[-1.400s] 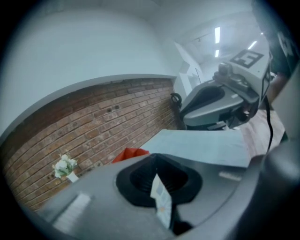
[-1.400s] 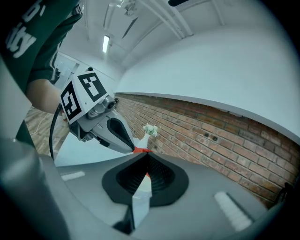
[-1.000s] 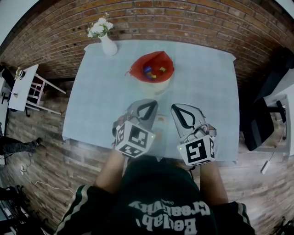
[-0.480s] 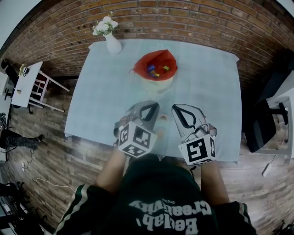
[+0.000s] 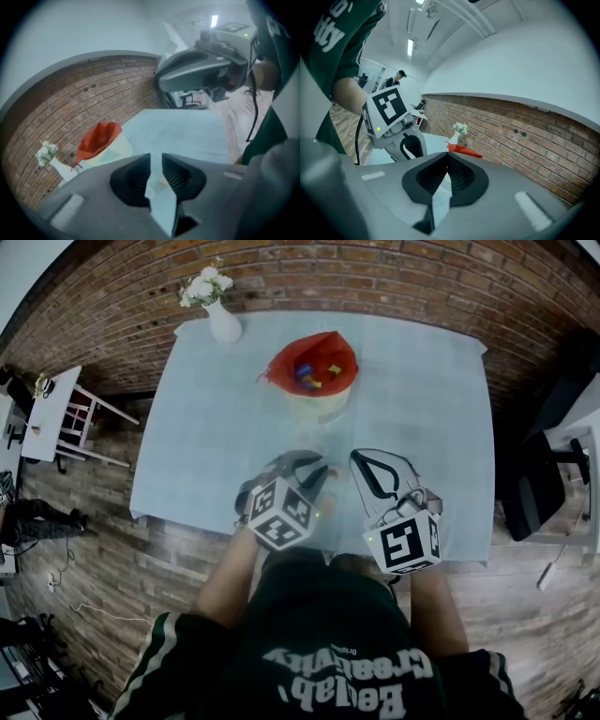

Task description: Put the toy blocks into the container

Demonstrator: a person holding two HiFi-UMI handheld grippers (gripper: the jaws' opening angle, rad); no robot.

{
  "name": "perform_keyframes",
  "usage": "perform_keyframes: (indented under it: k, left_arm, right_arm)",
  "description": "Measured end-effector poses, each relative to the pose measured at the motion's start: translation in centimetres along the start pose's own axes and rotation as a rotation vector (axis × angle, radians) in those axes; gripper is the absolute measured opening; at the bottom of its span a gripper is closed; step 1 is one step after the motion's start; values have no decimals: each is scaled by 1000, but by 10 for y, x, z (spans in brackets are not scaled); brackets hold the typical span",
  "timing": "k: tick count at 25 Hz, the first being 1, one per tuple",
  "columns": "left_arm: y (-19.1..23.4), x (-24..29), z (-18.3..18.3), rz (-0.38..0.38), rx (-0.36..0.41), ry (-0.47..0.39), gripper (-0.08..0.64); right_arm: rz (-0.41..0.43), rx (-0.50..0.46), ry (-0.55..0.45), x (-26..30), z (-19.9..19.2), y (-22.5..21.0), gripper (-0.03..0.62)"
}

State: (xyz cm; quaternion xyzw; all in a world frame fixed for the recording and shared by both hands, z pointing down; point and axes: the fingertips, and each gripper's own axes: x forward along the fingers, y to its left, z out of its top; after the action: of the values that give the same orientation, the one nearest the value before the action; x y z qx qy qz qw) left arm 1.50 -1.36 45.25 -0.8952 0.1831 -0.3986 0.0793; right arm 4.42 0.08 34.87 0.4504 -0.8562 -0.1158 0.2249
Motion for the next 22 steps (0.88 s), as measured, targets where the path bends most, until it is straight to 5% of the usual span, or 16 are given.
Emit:
perform_keyframes:
  k: [8,22]
  left_arm:
    - [-27,56,-40,-174,52,150,176]
    - [-33,126,-93,-350,153,332,227]
  right_arm:
    - [-9,28,24,3,-13,-1,6]
    - [-34,79,106,7,-48,-14,6]
